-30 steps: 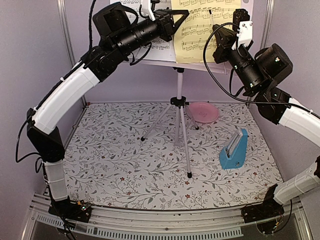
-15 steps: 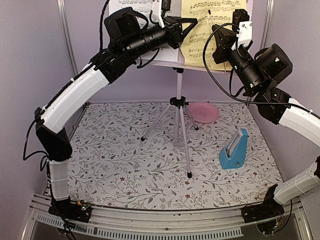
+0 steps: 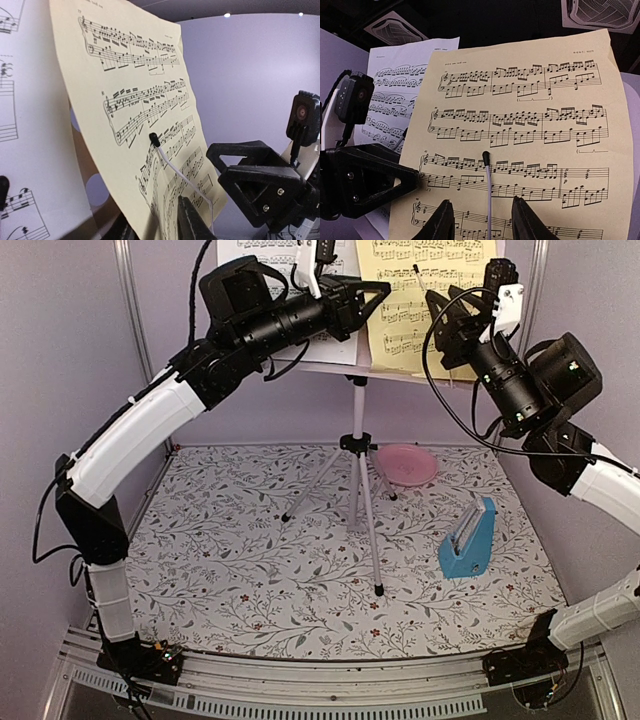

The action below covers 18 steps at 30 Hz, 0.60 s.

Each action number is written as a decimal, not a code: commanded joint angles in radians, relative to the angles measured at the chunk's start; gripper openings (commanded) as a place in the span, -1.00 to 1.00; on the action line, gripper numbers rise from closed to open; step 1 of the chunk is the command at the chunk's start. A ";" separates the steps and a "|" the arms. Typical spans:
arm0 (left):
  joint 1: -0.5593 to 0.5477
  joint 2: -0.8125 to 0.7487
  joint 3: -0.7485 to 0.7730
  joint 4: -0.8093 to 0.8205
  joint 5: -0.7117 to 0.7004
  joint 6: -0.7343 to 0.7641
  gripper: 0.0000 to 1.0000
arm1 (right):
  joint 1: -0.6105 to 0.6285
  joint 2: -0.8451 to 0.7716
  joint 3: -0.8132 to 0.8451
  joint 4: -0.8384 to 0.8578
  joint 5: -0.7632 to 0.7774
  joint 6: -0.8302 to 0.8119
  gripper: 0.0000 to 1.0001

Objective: Set up the instrument practice props

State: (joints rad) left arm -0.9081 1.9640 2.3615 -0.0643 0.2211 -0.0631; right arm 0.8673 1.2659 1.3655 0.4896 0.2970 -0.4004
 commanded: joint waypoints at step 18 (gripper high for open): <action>-0.012 -0.115 -0.224 0.054 -0.074 -0.034 -0.30 | -0.037 -0.342 -0.144 -0.322 0.184 0.271 -0.25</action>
State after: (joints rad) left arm -0.9127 1.8896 2.1685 -0.0360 0.1822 -0.0956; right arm 0.8505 0.9840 1.2266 0.3130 0.4416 -0.2440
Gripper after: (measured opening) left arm 0.347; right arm 0.374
